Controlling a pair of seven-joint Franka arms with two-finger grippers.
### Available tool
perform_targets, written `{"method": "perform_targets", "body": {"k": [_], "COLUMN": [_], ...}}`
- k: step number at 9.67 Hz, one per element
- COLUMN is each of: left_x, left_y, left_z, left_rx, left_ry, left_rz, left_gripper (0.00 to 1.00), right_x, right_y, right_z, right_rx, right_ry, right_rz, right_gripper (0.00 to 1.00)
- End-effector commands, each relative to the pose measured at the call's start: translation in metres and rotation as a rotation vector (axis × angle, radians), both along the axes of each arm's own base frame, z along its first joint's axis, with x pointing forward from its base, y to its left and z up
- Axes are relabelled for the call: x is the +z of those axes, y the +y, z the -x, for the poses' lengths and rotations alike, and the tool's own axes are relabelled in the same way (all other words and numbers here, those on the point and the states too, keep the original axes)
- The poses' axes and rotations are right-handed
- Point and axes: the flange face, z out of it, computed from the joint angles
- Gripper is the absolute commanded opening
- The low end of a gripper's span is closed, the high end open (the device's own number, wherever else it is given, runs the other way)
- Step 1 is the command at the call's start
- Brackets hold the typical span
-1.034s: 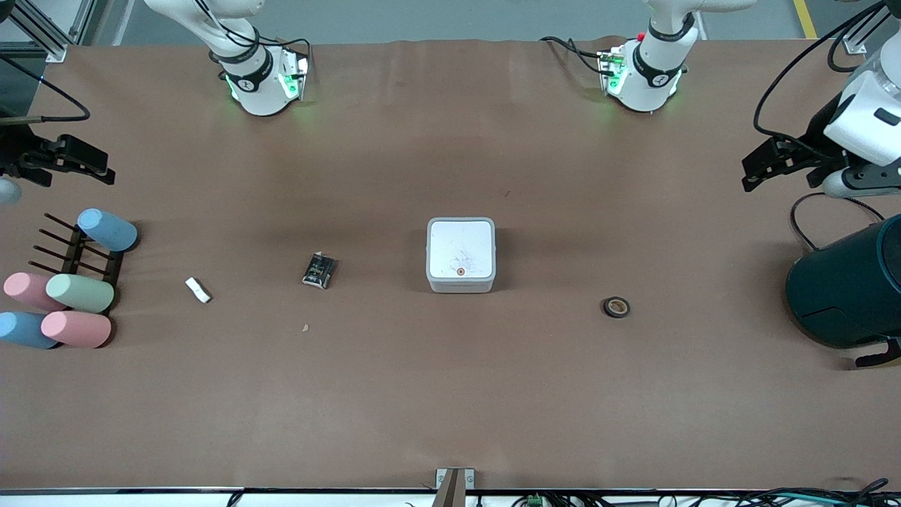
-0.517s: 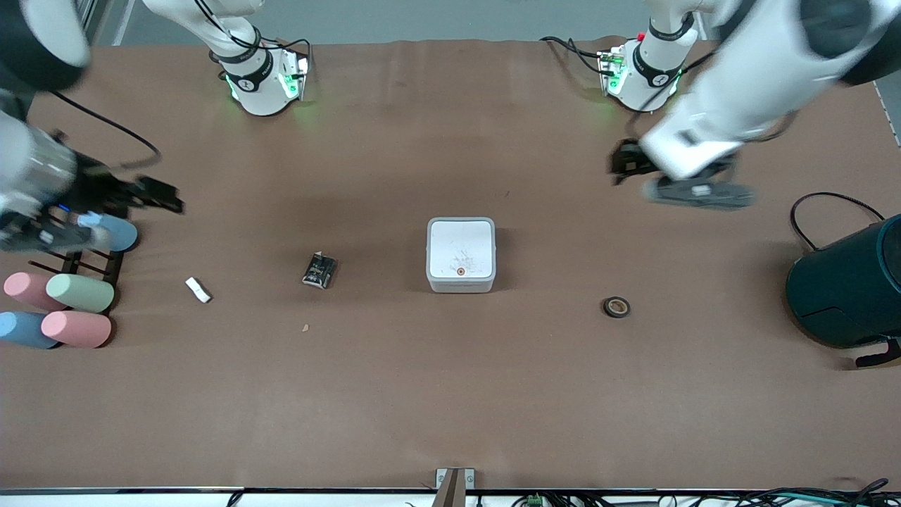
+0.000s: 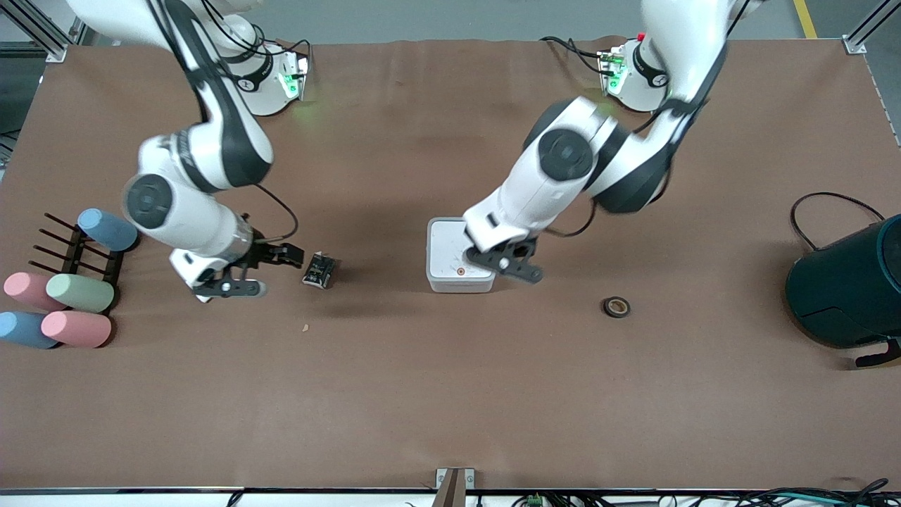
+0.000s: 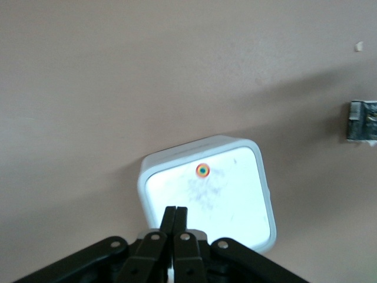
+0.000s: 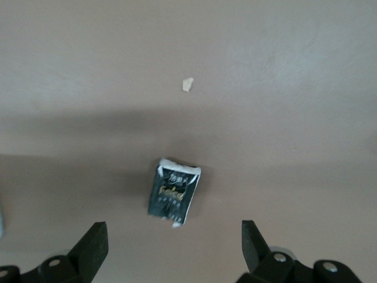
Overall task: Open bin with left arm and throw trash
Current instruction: 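Flip open the bin lid with the left gripper while the right grasps the packet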
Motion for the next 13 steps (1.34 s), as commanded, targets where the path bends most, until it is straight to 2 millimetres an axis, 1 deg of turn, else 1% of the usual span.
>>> {"method": "perform_targets", "body": {"k": [1,2,3,4,5,6,7,8,9,10,11,12,13], "left_x": [-0.024,-0.044,-0.061,-0.070,-0.070,-0.085,-0.086,-0.068,-0.030,0.010,0.027,0.034,0.026], "left_y": [-0.020,-0.027,-0.029,-0.030,-0.032,-0.031,-0.025,-0.013,0.010,0.045,0.071,0.110,0.156], "left_z": [-0.005,-0.001,0.001,0.002,-0.001,0.003,0.000,-0.002,-0.007,-0.015,-0.019,-0.036,-0.058], "left_rx": [0.041,0.081,0.093,0.094,0.106,0.117,0.129,0.122,0.115,0.116,0.085,0.047,0.021], "left_ry": [0.010,0.033,0.055,0.059,0.035,0.036,0.041,0.049,0.053,0.040,0.053,0.050,0.051], "left_rz": [0.001,-0.003,-0.012,-0.014,0.009,0.010,0.001,-0.050,-0.125,-0.196,-0.248,-0.274,-0.292], "left_gripper": [0.00,0.00,0.00,0.00,0.00,0.00,0.00,0.00,0.00,0.01,0.04,0.08,0.25], "right_x": [-0.064,-0.092,-0.106,-0.127,-0.146,-0.146,-0.142,-0.135,-0.124,-0.107,-0.091,-0.079,-0.065], "right_y": [0.015,0.028,0.038,0.043,0.048,0.043,0.043,0.044,0.043,0.039,0.039,0.034,0.046], "right_z": [0.001,0.004,0.009,0.017,0.024,0.025,0.025,0.021,0.014,0.004,-0.008,-0.021,-0.027], "right_rx": [-0.071,-0.112,-0.133,-0.122,-0.110,-0.115,-0.113,-0.115,-0.121,-0.129,-0.140,-0.232,-0.275], "right_ry": [0.002,-0.002,0.014,0.048,0.077,0.097,0.132,0.149,0.172,0.199,0.206,0.200,0.189], "right_rz": [0.006,0.011,0.020,0.033,0.046,0.052,0.061,0.065,0.070,0.073,0.068,0.046,0.013], "right_gripper": [1.00,1.00,1.00,0.98,0.88,0.60,0.38,0.22,0.05,0.00,0.00,0.00,0.00]}}
